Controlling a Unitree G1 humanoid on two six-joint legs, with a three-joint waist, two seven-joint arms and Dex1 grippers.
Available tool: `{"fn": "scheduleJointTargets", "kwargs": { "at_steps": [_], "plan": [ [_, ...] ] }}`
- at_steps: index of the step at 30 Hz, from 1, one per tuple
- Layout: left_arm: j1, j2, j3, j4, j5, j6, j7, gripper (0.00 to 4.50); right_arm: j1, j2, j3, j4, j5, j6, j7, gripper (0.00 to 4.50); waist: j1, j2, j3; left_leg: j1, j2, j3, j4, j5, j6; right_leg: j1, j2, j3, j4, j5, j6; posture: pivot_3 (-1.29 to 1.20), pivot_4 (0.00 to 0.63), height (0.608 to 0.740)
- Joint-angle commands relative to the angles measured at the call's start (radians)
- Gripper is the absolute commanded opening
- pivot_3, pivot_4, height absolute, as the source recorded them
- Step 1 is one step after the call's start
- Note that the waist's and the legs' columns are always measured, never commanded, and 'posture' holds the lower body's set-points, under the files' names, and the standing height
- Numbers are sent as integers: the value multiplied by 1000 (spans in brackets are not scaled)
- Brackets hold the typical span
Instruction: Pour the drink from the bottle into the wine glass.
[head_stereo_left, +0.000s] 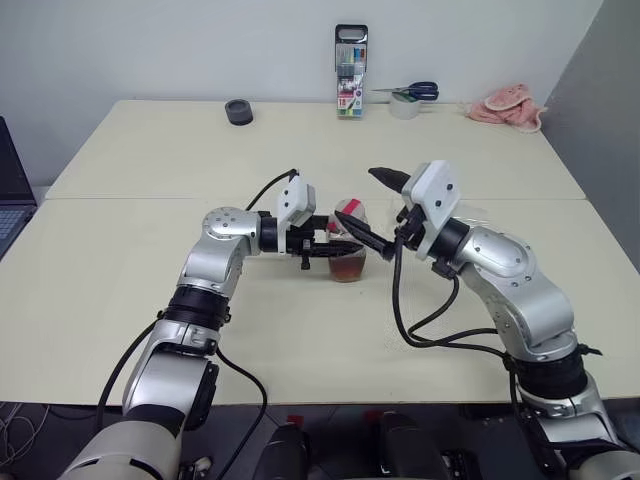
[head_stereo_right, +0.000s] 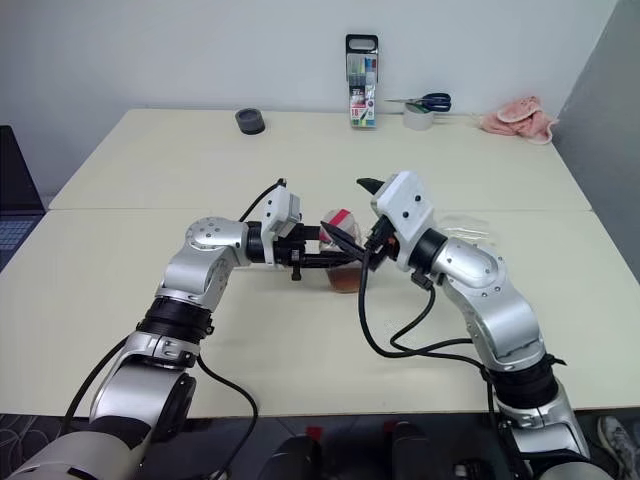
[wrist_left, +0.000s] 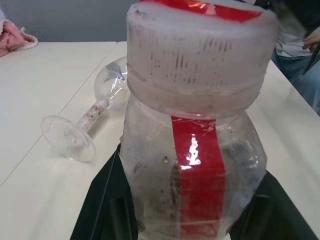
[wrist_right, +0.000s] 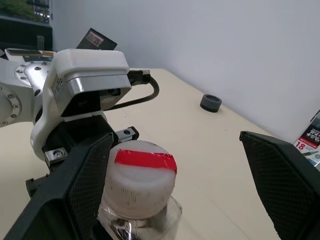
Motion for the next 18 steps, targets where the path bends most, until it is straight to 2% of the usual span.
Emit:
{"fn": "scheduleJointTargets", "kwargs": {
  "at_steps": [1, 6, 11, 18],
  "plan": [
    [-9, 8, 13, -39, -18, -18, -14, 1690, 20, -30, -49, -21, -3, 14, -5, 4313, 0, 0, 0, 0, 0, 0, 0, 0, 0, 0, 0, 0, 0, 0, 0, 0, 150, 740],
    [-12, 5, 16, -31, -16, -25, -9, 1690, 32, -21, -55, -117, 118, 102, 36, 4313, 0, 0, 0, 0, 0, 0, 0, 0, 0, 0, 0, 0, 0, 0, 0, 0, 150, 740],
    [-17, -1, 16, -25, -14, -35, -5, 1690, 11, 5, 13, -102, 72, 97, 15, 4313, -1, 0, 0, 0, 0, 0, 0, 0, 1, 0, 0, 0, 0, 0, 0, 0, 150, 740],
    [-2, 0, 9, -43, -14, -39, -9, 1690, -29, 47, 25, -39, 9, 63, -33, 4313, -1, 0, 0, 0, 0, 0, 0, 0, 0, 0, 0, 0, 0, 0, 0, 0, 150, 740]
  ]
}}
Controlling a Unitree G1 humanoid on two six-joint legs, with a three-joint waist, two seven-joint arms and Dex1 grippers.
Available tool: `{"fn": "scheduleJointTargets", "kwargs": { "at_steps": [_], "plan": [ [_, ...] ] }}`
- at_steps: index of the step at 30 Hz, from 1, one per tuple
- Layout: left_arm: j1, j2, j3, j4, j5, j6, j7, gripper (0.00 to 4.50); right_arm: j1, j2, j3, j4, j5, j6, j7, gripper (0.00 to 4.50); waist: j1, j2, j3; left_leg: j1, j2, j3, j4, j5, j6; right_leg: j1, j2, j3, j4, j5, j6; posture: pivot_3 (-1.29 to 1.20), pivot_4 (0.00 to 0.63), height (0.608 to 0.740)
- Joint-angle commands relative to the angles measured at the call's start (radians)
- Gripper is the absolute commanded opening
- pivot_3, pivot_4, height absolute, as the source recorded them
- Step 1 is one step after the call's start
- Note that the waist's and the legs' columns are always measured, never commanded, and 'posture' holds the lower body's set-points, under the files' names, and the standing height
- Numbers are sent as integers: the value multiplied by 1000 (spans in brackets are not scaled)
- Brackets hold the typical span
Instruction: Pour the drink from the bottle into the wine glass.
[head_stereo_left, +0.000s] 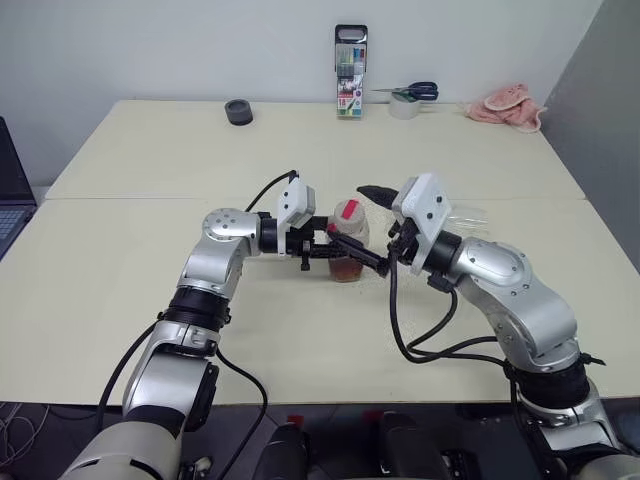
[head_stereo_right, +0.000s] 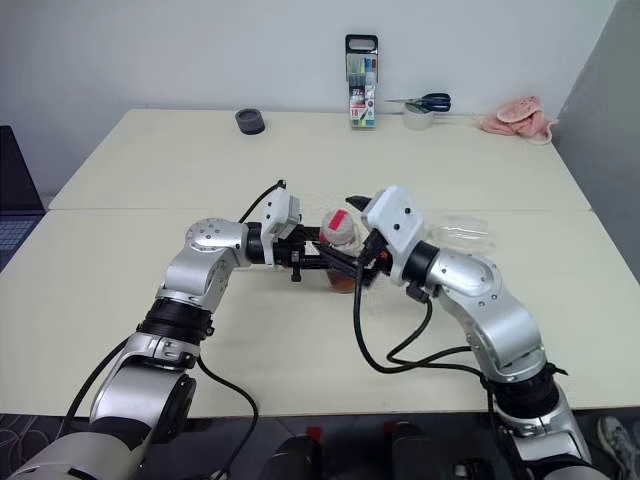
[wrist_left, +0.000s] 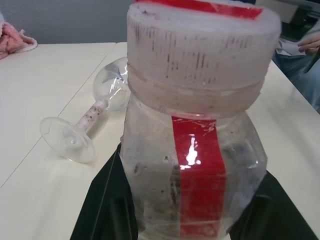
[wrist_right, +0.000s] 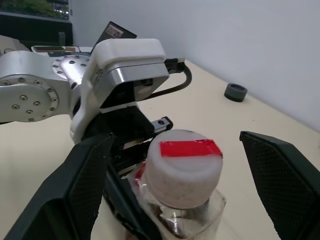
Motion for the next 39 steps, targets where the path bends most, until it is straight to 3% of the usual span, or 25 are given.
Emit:
{"fn": "scheduleJointTargets", "kwargs": {
  "at_steps": [1, 10, 16, 24, 30, 39],
  "plan": [
    [-6, 2, 8, -48, -16, -16, -8, 1690, -30, 12, -17, 8, -28, -35, -26, 4313, 0, 0, 0, 0, 0, 0, 0, 0, 0, 0, 0, 0, 0, 0, 0, 0, 150, 740],
    [0, 4, 5, -62, -16, -9, -8, 1690, -2, -20, -53, -4, -33, -17, -26, 4313, 0, 0, 0, 0, 0, 0, 0, 0, 0, 0, 0, 0, 0, 0, 0, 0, 150, 740],
    [-4, 7, 5, -54, -16, -10, -8, 1690, 30, -33, -120, -72, 65, 63, -16, 4313, 1, 0, 0, 0, 0, 0, 0, 0, 0, 0, 0, 0, 0, 0, 0, 0, 150, 740],
    [-14, 7, 16, -42, -29, 7, -9, 1690, 46, -80, -119, -118, 106, 99, 13, 4313, 1, 0, 0, 0, 0, 0, 0, 0, 0, 0, 0, 0, 0, 0, 0, 0, 150, 740],
    [-21, 17, 26, -38, -44, 39, -30, 1690, 46, -113, -145, -193, 225, 150, 72, 4313, 1, 0, 0, 0, 0, 0, 0, 0, 0, 0, 0, 0, 0, 0, 0, 0, 150, 740],
    [-24, 19, 24, -35, -41, 40, -51, 1690, -65, -24, 12, -67, 52, 64, -33, 4313, 0, 0, 0, 0, 0, 0, 0, 0, 0, 0, 0, 0, 0, 0, 0, 0, 150, 740]
  ]
}}
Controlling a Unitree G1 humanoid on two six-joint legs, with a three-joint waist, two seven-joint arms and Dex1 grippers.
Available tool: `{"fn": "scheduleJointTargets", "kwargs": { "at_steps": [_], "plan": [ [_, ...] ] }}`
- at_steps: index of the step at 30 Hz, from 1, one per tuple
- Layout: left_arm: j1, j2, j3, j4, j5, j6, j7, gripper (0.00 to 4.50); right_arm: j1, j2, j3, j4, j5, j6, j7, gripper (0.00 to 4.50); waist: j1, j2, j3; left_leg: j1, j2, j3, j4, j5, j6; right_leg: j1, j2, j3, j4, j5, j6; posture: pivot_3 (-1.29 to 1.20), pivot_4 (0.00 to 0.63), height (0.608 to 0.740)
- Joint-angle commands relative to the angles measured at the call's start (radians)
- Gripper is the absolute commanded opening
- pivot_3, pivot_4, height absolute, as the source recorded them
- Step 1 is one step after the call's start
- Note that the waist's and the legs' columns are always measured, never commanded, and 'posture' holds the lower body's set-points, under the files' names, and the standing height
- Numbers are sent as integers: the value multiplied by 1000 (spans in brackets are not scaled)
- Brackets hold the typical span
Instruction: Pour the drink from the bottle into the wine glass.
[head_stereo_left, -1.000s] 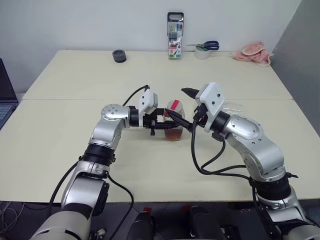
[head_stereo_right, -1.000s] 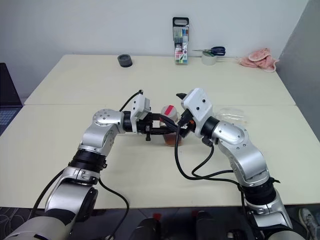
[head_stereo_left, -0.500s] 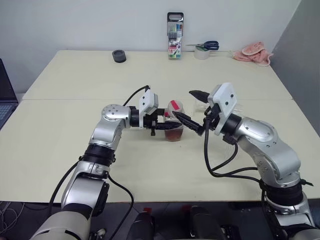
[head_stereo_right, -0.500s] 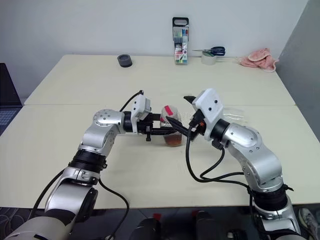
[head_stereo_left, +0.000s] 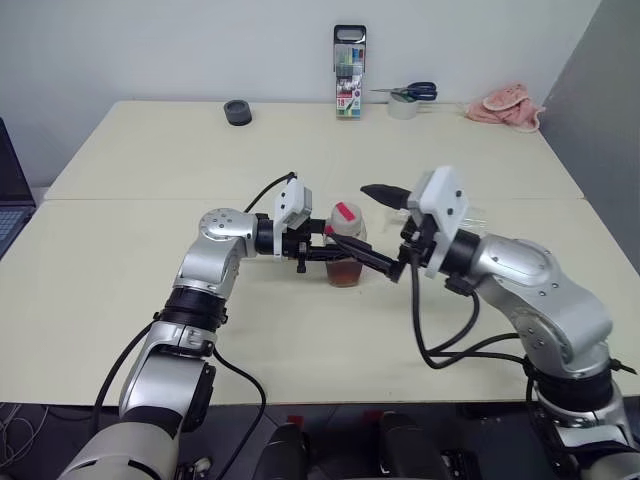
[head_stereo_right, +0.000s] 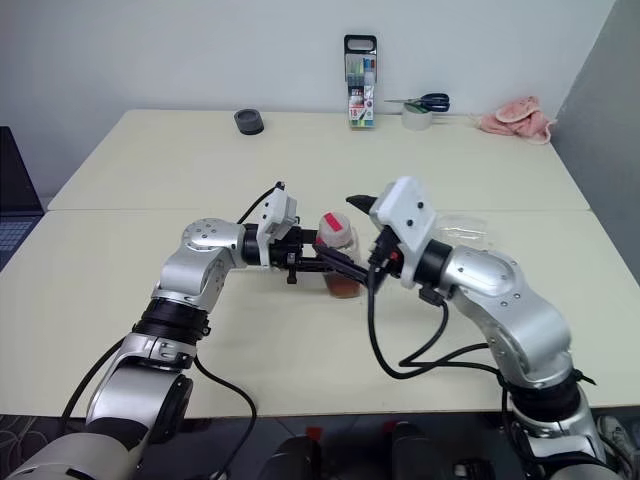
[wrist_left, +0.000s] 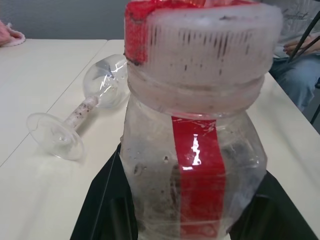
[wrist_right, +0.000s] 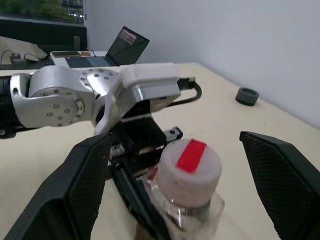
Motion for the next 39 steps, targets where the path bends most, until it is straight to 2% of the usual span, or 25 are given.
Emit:
{"fn": "scheduleJointTargets", "kwargs": {
  "at_steps": [1, 13, 23, 39],
  "plan": [
    [-29, 4, 19, -21, -25, -9, -13, 1689, -41, 26, 30, 39, -68, -59, -31, 4313, 0, 0, 0, 0, 0, 0, 0, 0, 0, 0, 0, 0, 0, 0, 0, 0, 150, 740],
    [-17, 9, 15, -27, -16, -24, -16, 1689, -36, 27, 12, 95, -142, -87, -36, 4313, 0, 0, 0, 0, 0, 0, 0, 0, 0, 0, -1, 0, 0, 0, 0, 0, 150, 740],
    [-14, 11, 14, -20, -8, -33, -20, 1689, 13, 9, -51, 33, -75, -28, -21, 4313, 1, 0, 0, 0, 0, 0, 0, 0, 0, 0, -1, 0, 0, 0, 0, 0, 150, 740],
    [-12, 15, 16, -12, -3, -45, -21, 1689, 25, -8, -49, 11, -41, -9, -7, 4313, 1, 0, 0, 0, 0, 0, 0, 0, 0, 0, 0, 0, 0, 0, 0, 0, 150, 740]
  ]
}}
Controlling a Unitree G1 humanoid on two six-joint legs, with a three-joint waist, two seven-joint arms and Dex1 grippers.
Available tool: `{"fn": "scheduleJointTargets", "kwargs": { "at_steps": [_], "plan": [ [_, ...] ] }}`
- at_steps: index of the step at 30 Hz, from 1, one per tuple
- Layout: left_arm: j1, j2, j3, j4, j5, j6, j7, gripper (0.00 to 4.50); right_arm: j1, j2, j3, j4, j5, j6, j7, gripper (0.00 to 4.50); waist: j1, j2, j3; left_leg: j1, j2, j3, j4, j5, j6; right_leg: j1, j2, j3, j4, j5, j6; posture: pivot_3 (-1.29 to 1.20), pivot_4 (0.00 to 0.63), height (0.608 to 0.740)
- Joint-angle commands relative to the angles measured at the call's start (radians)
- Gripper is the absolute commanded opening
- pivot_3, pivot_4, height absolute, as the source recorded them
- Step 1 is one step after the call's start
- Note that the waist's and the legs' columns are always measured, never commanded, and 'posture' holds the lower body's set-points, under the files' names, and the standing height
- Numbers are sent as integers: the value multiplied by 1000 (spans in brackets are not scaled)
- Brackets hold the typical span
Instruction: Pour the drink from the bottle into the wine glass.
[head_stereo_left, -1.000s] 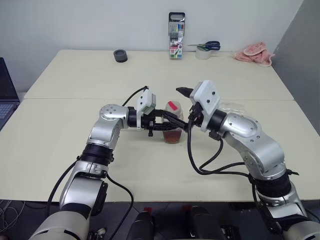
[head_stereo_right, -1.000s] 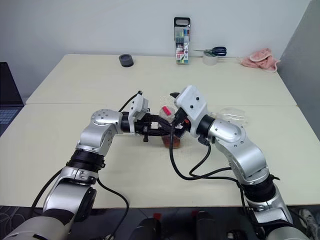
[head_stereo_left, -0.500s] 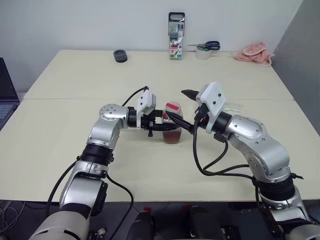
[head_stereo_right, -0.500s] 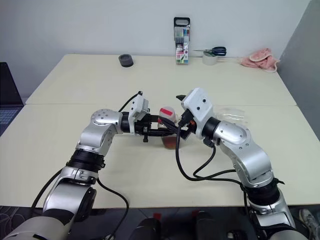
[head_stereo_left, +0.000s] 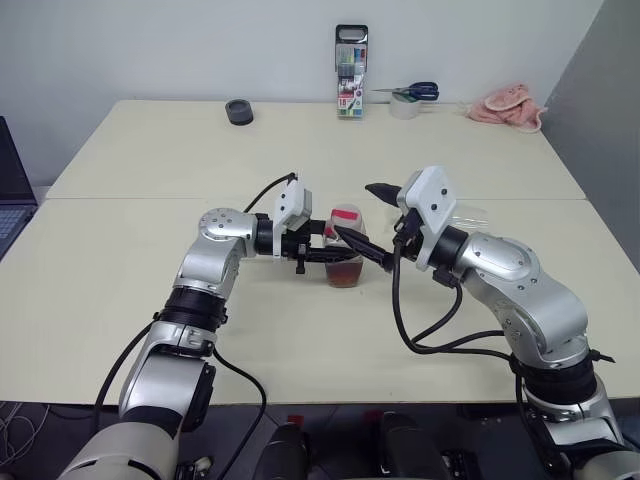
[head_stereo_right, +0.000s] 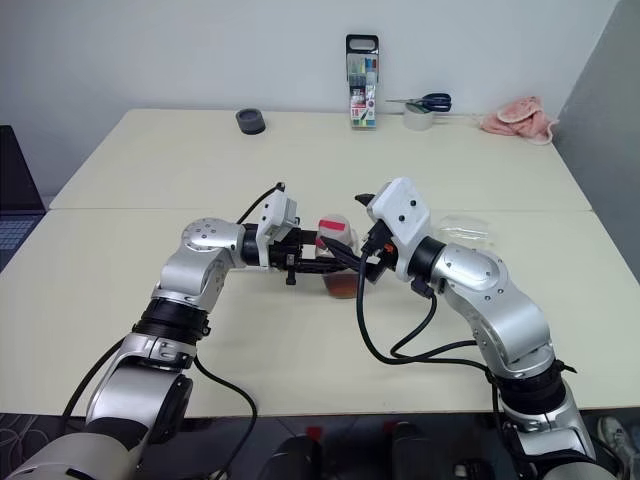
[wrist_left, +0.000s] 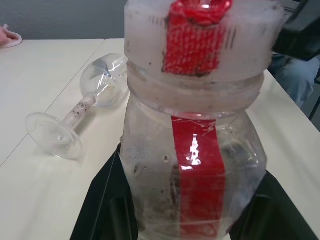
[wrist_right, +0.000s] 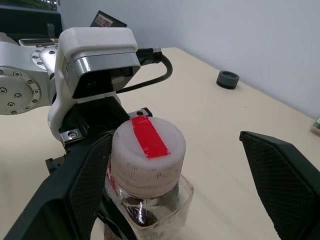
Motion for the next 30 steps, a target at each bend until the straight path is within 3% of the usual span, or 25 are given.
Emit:
{"fn": "scheduleJointTargets", "kwargs": {
  "at_steps": [1, 25, 30],
  "plan": [
    [-11, 13, 16, -19, -13, -20, -3, 1689, 2, -7, -31, -43, 17, -1, 4, 4313, 0, 0, 0, 0, 0, 0, 0, 0, 0, 0, 0, 0, 0, 0, 0, 0, 150, 740],
    [-21, 1, 23, 6, -11, -76, 26, 1689, 6, -38, -70, -125, 172, 47, 78, 4313, 0, 0, 0, 0, 0, 0, 0, 0, 0, 0, 0, 0, 0, 0, 0, 0, 150, 740],
    [-15, 0, 23, -7, -14, -90, 36, 1689, 16, -66, -80, -127, 190, 38, 95, 4500, 1, 0, 0, 0, 0, 0, 0, 0, 0, 0, 0, 0, 0, 0, 0, 0, 150, 740]
  ]
}}
